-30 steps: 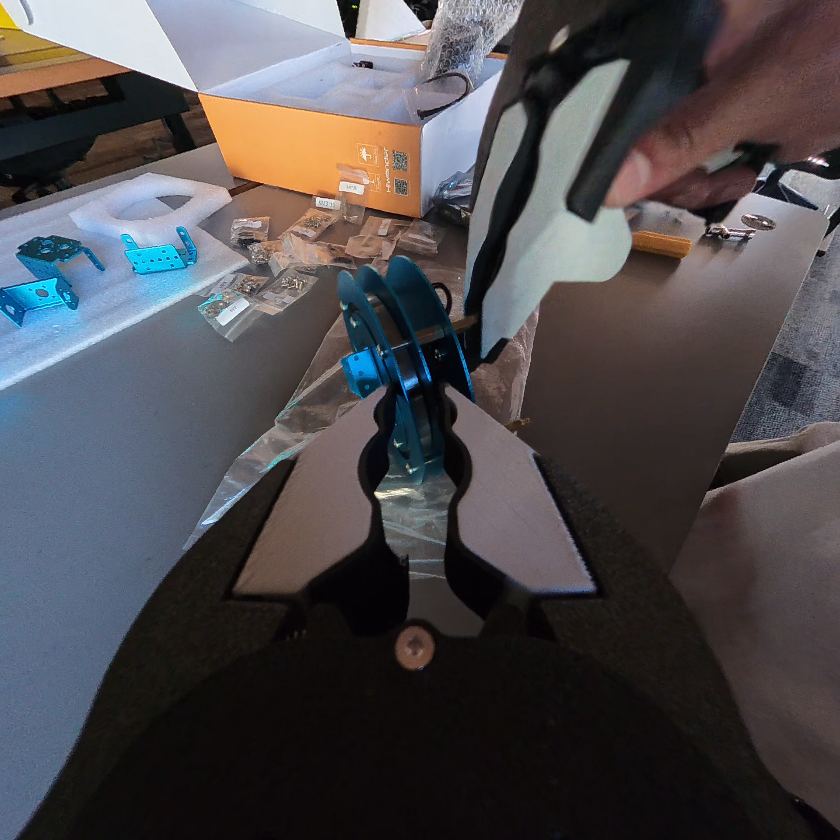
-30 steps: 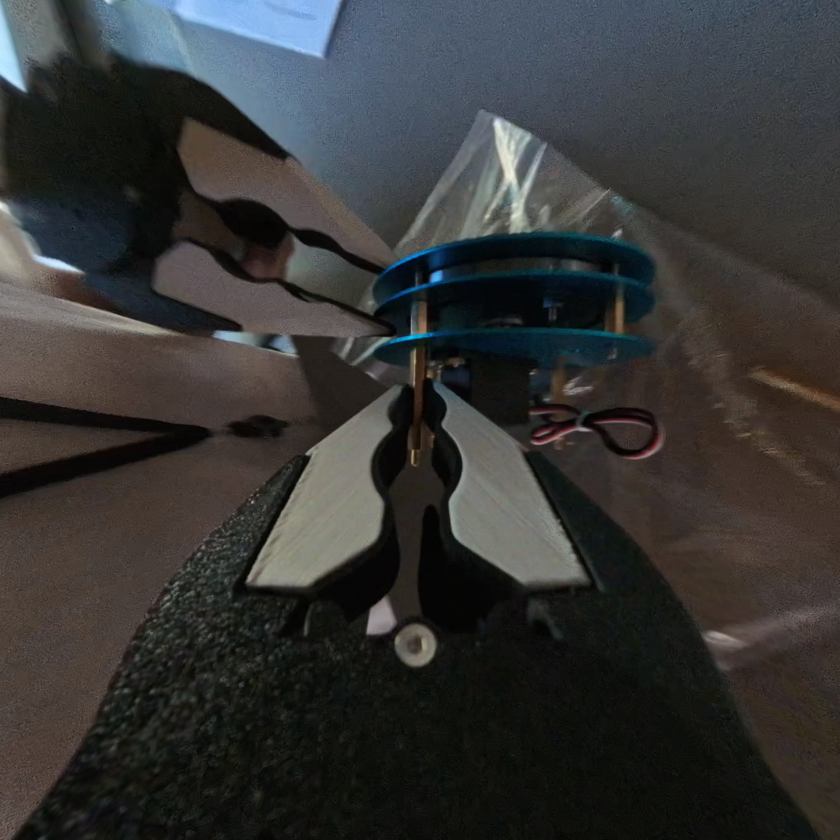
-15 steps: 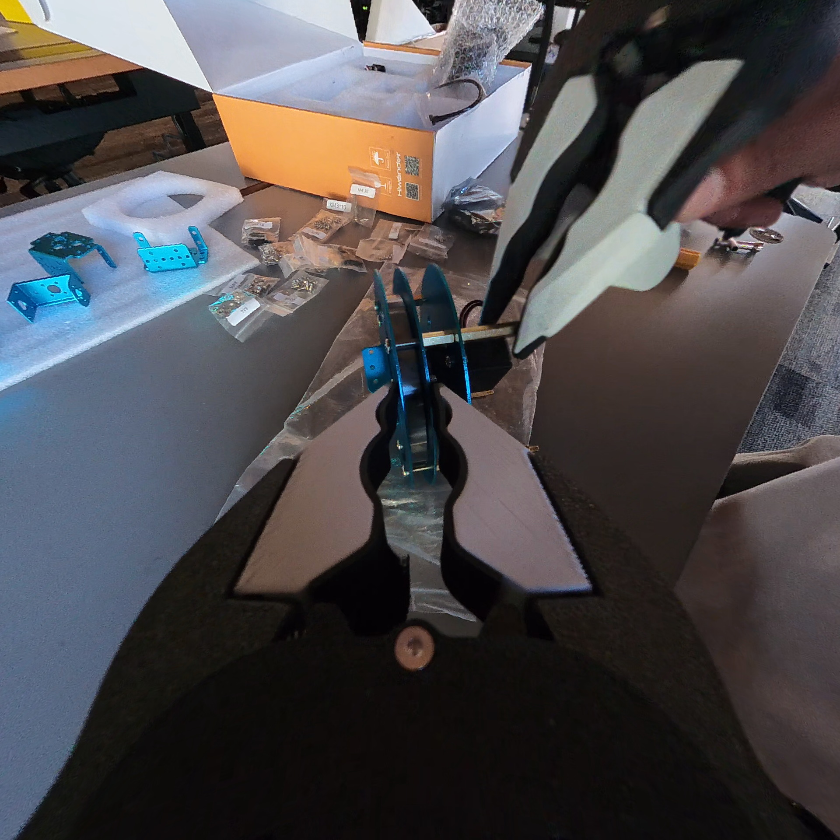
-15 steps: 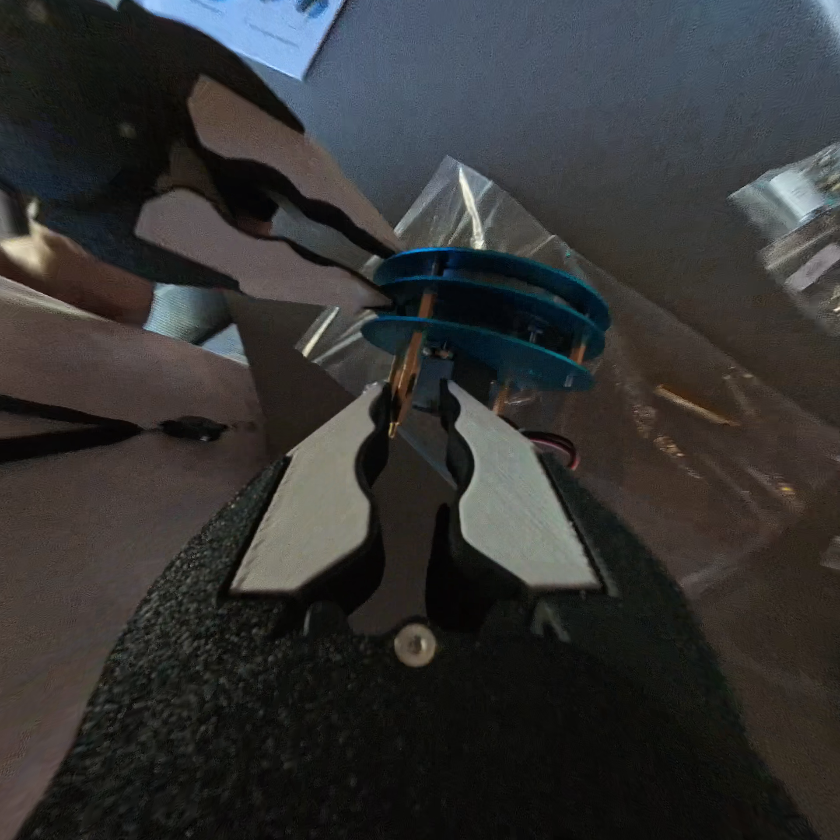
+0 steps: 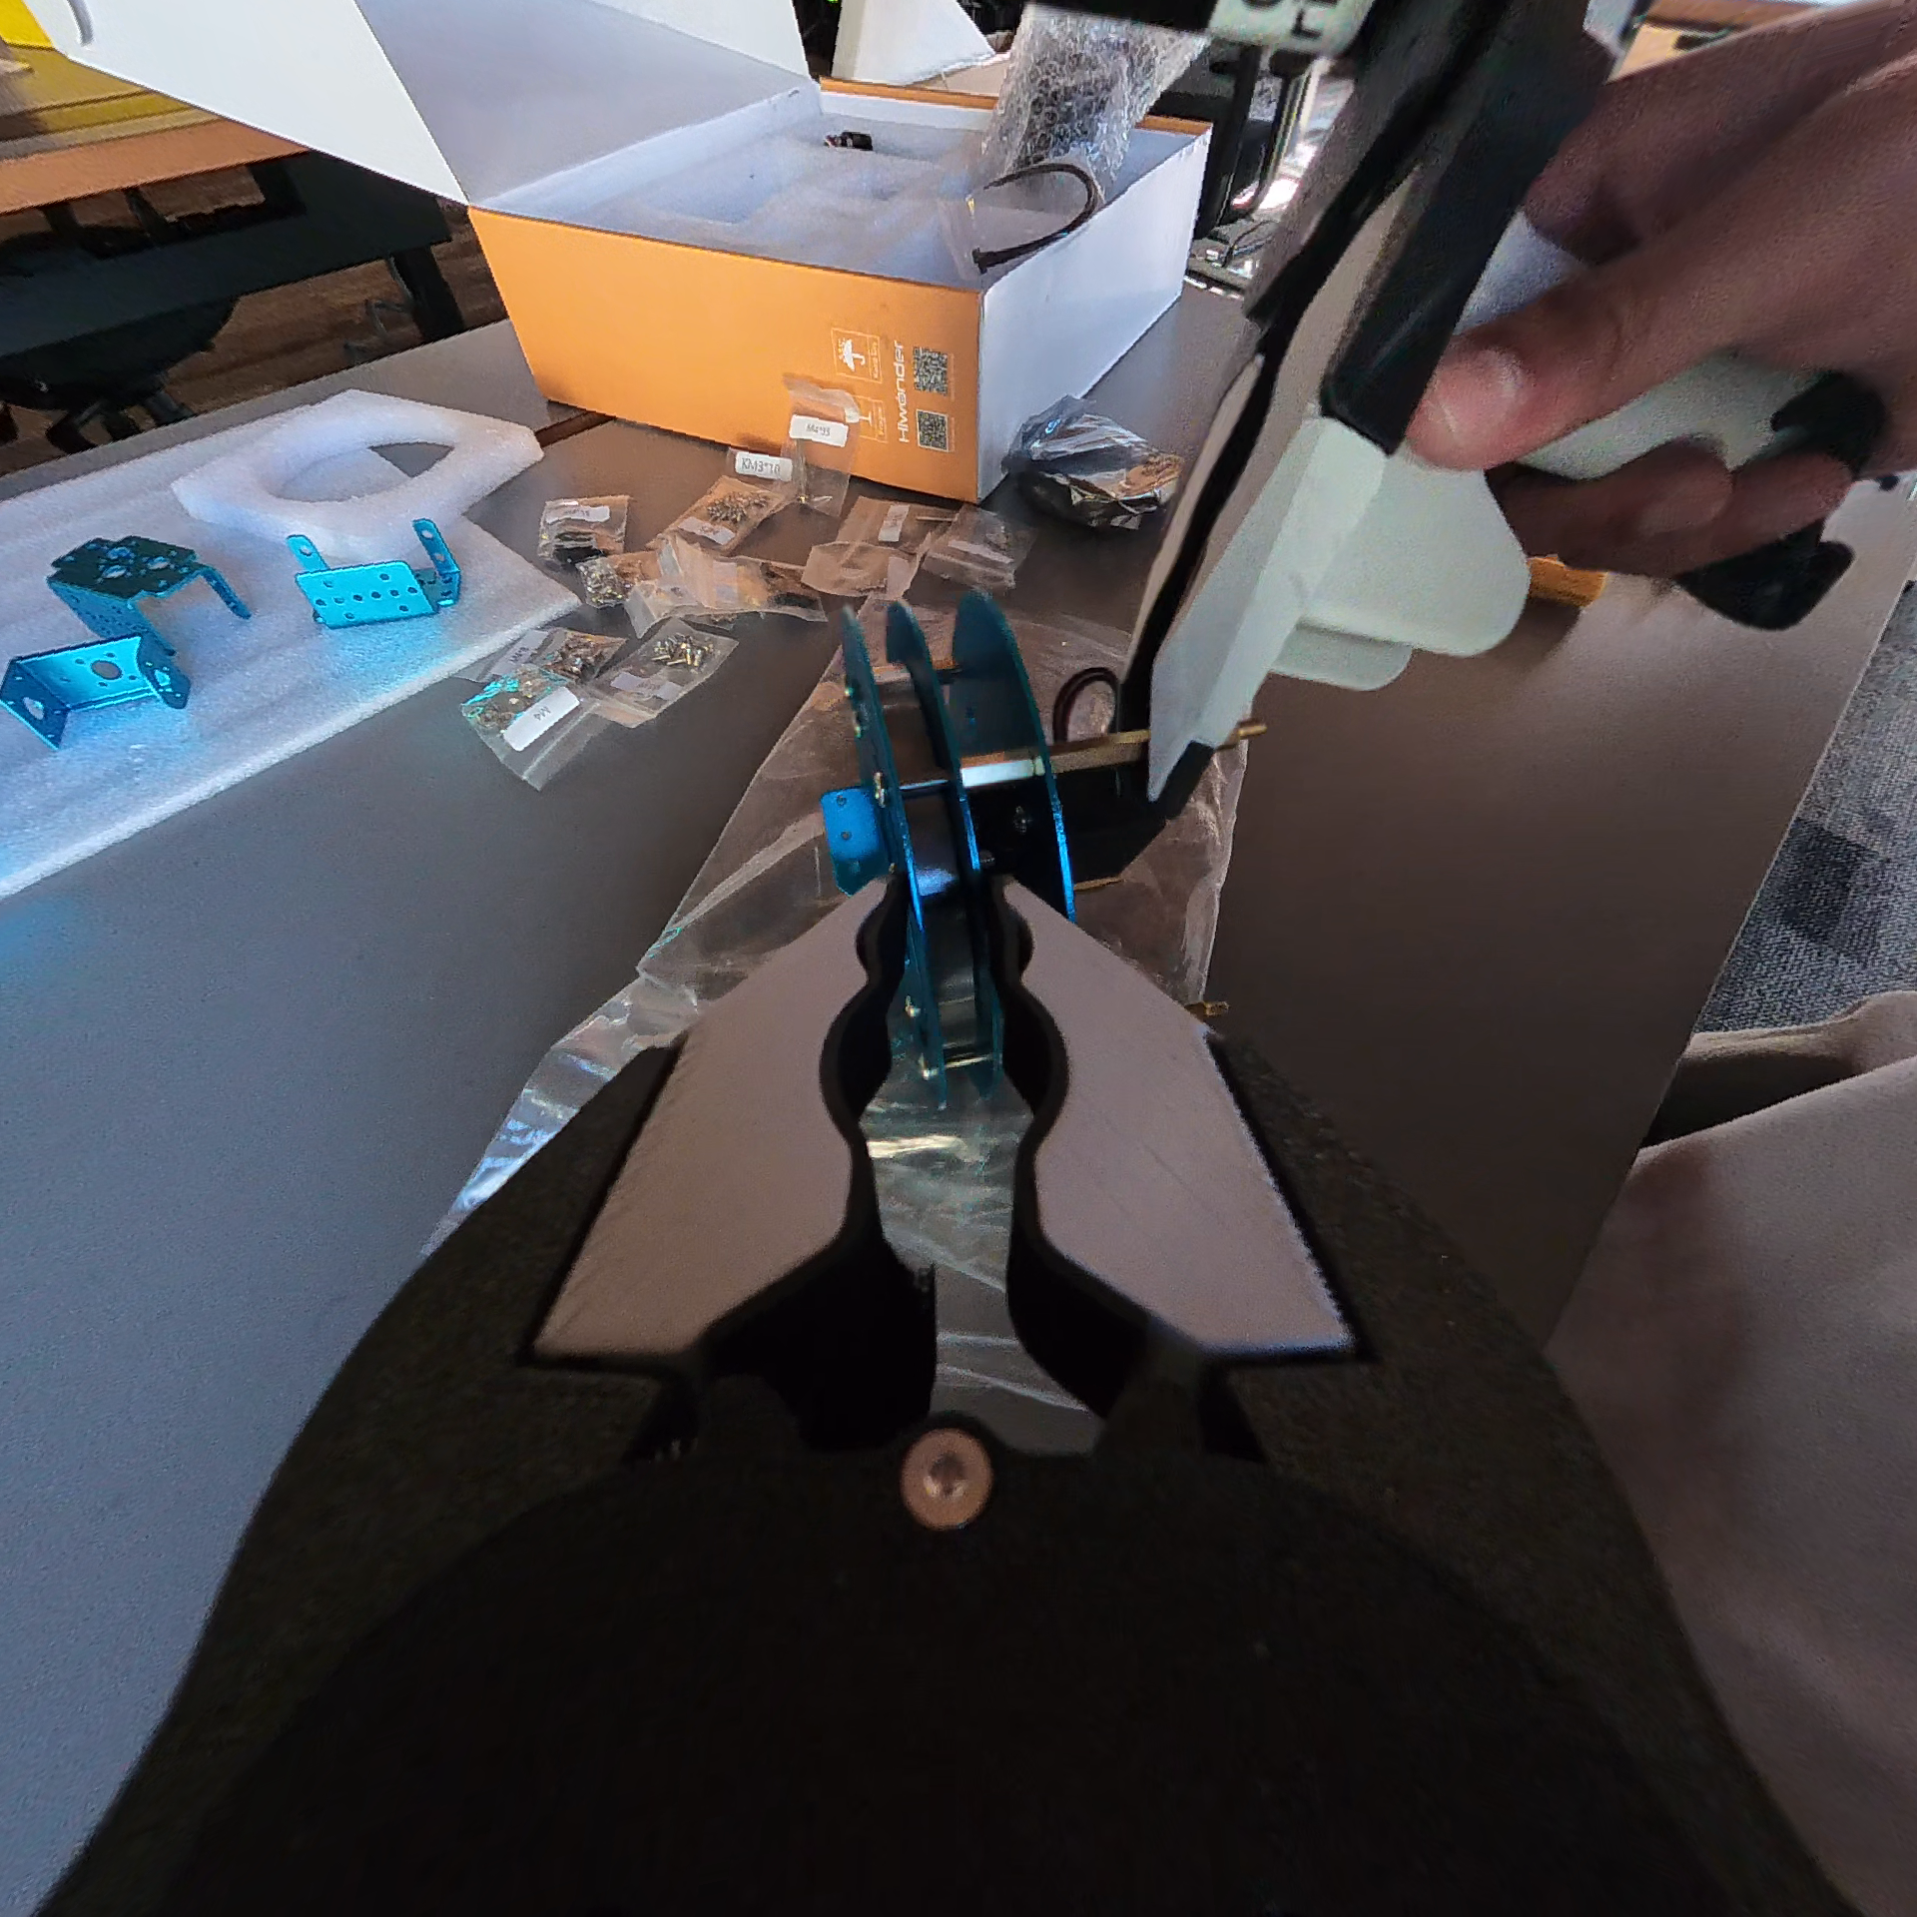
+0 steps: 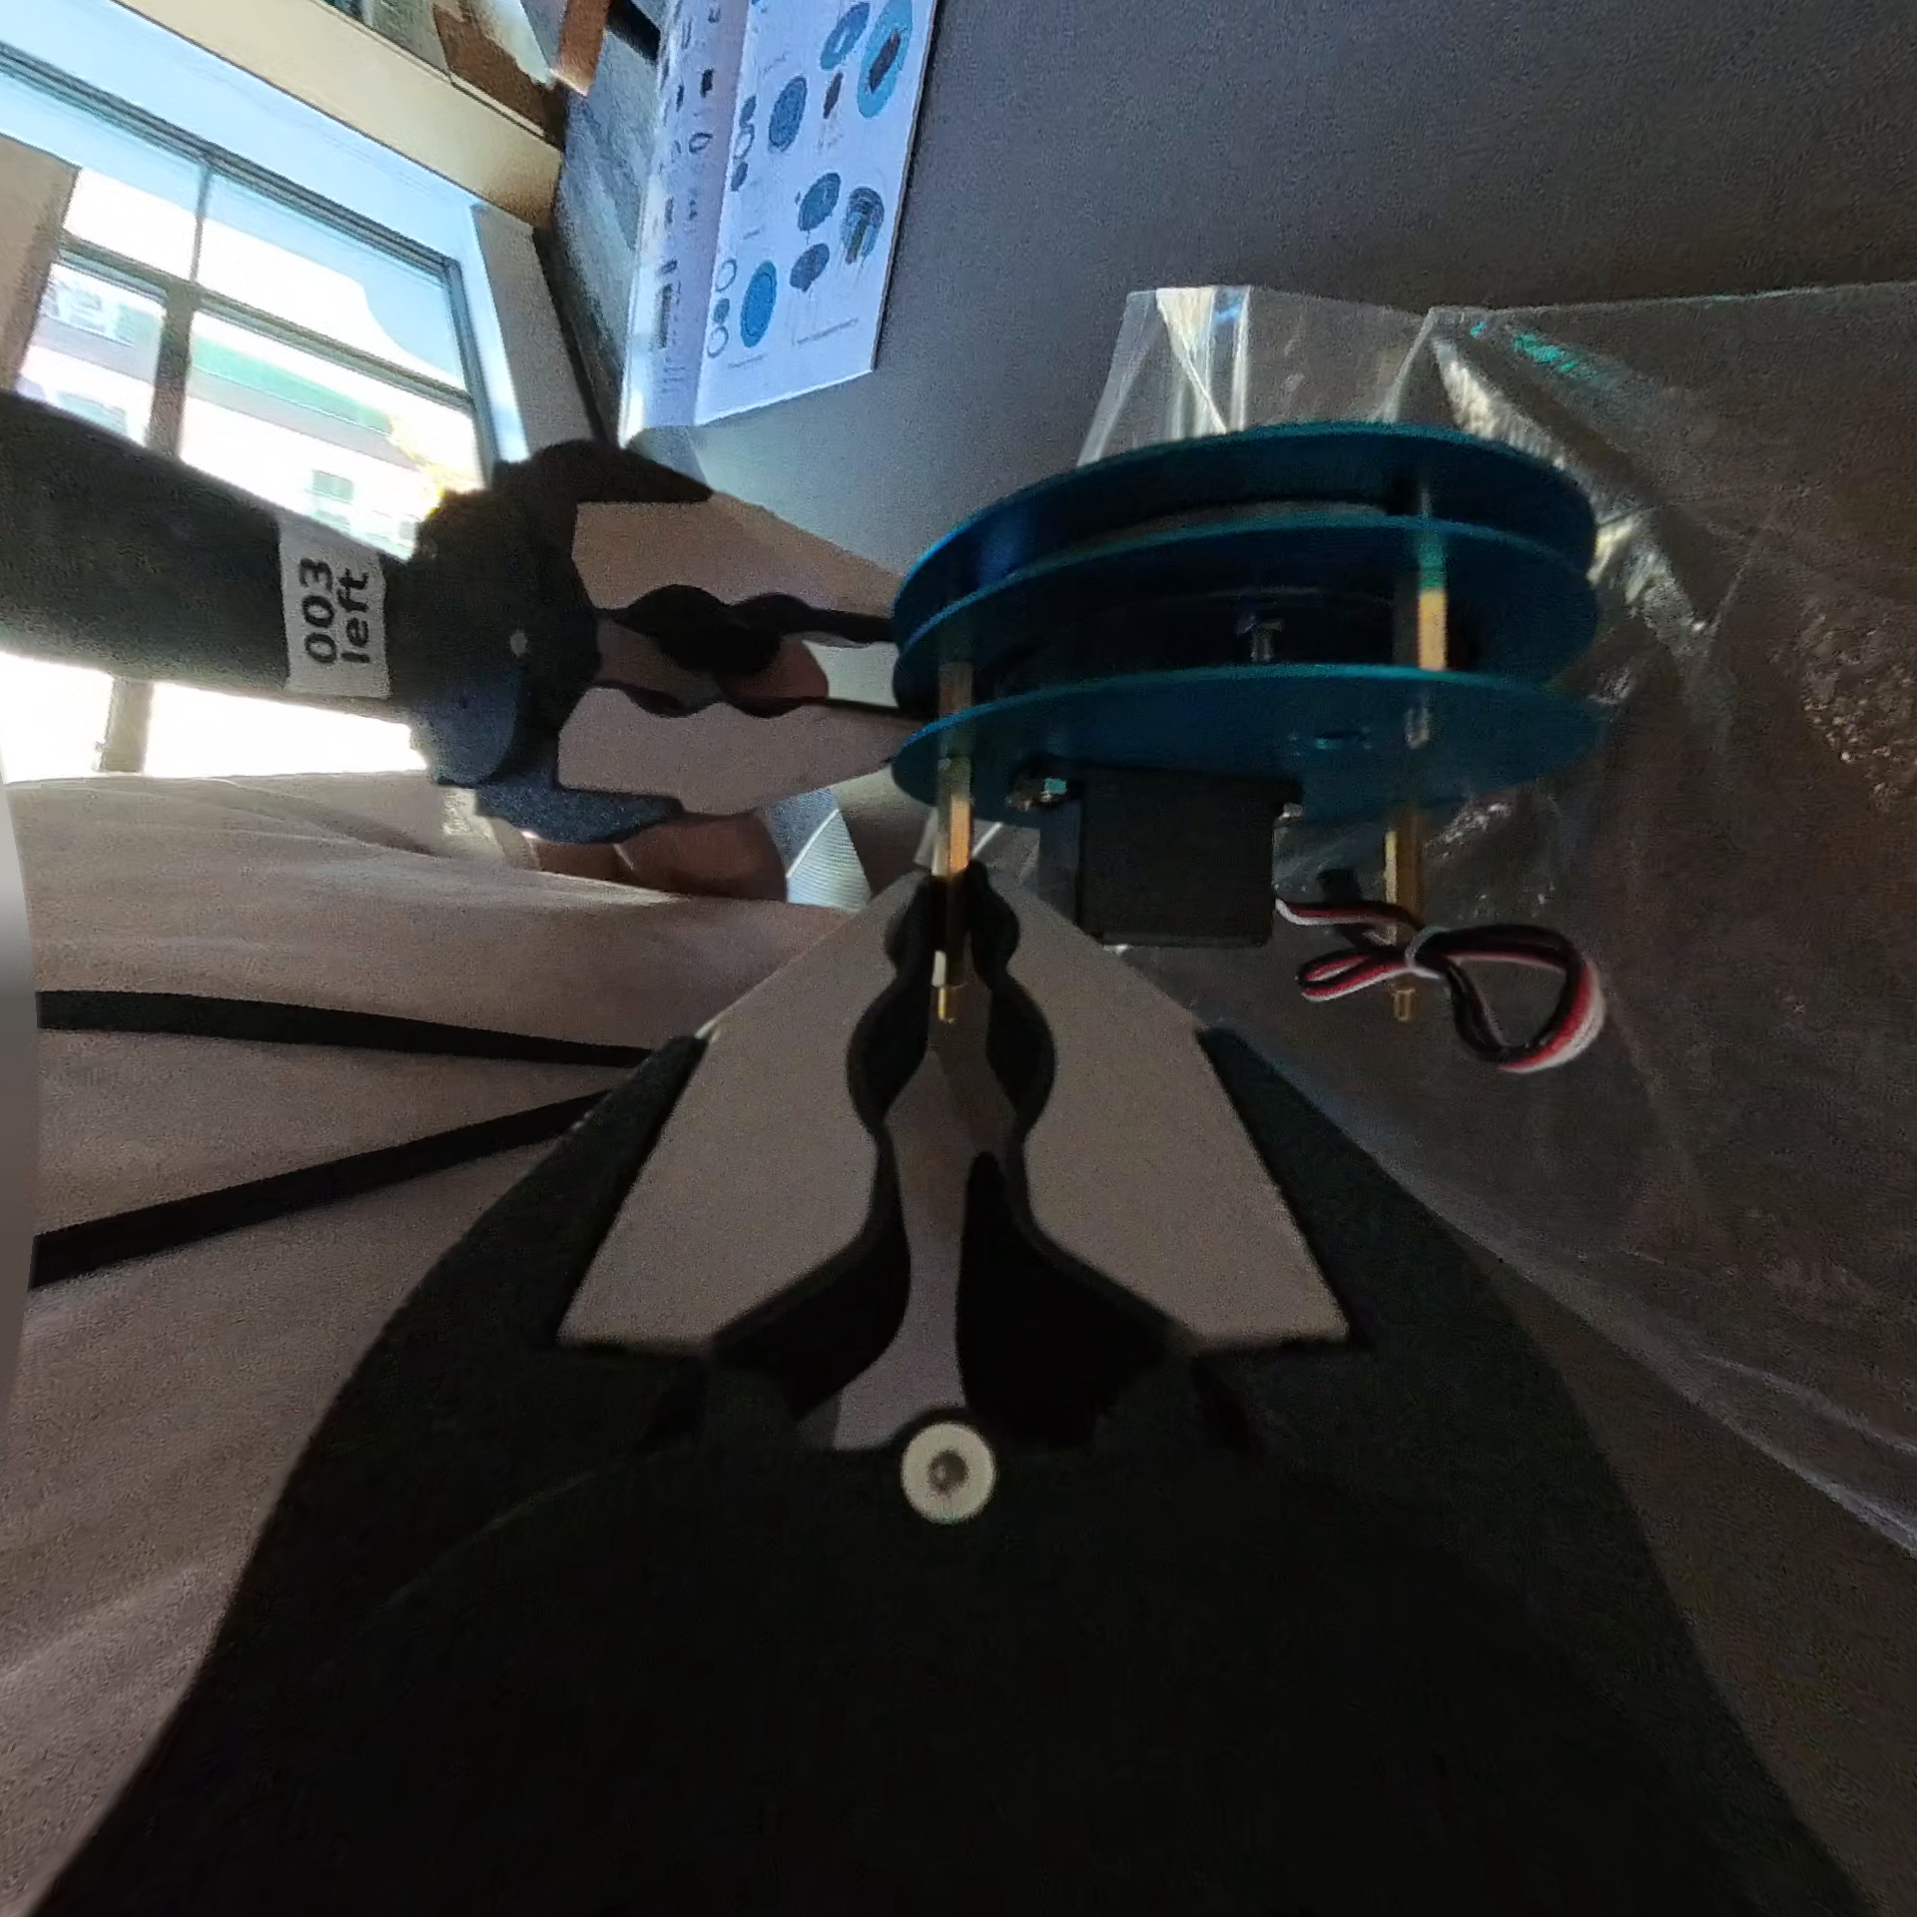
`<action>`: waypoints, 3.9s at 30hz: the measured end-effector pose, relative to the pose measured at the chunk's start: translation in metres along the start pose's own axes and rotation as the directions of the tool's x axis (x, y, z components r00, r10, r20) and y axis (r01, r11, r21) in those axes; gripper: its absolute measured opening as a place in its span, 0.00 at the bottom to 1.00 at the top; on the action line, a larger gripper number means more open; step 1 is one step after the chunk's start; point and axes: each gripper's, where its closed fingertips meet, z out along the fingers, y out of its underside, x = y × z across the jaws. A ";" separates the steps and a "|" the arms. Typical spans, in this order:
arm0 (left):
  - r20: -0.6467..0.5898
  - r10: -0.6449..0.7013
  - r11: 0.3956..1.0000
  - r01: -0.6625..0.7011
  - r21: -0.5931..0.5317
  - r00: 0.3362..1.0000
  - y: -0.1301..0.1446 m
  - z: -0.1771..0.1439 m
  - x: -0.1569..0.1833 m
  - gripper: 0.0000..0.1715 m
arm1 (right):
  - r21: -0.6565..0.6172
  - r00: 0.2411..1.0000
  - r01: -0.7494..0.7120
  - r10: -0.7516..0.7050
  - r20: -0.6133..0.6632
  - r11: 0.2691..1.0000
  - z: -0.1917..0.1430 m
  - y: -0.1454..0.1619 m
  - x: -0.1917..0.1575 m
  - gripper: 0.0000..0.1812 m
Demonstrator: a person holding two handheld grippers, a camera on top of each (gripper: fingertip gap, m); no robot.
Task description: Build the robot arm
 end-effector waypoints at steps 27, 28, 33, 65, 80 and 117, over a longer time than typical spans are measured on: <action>-0.013 0.011 1.000 -0.011 -0.002 1.000 -0.002 0.003 0.007 0.08 | -0.104 0.749 0.433 -0.421 -0.512 0.895 -0.016 0.001 0.013 0.08; -0.015 0.009 1.000 -0.009 -0.002 1.000 -0.003 0.003 0.007 0.08 | -0.158 0.669 0.481 -0.477 -0.570 0.862 -0.018 0.001 0.014 0.08; -0.017 0.023 1.000 -0.023 -0.005 1.000 -0.003 0.004 0.007 0.08 | -0.332 0.466 0.545 -0.607 -0.644 0.770 -0.016 0.001 0.017 0.03; -0.199 -0.033 0.997 0.018 -0.077 0.979 -0.019 0.001 -0.012 0.13 | -0.149 0.930 -0.012 0.066 0.361 0.989 -0.011 -0.022 0.012 0.02; -0.437 -0.077 0.981 -0.009 -0.192 0.896 -0.054 0.071 -0.018 0.24 | 0.075 0.943 0.332 -0.328 -0.059 0.940 -0.051 -0.037 0.096 0.03; 0.004 0.404 0.914 -0.404 -0.046 0.915 0.001 0.072 0.016 0.12 | -0.008 0.701 0.550 -0.466 -0.540 0.835 -0.047 -0.045 0.159 0.03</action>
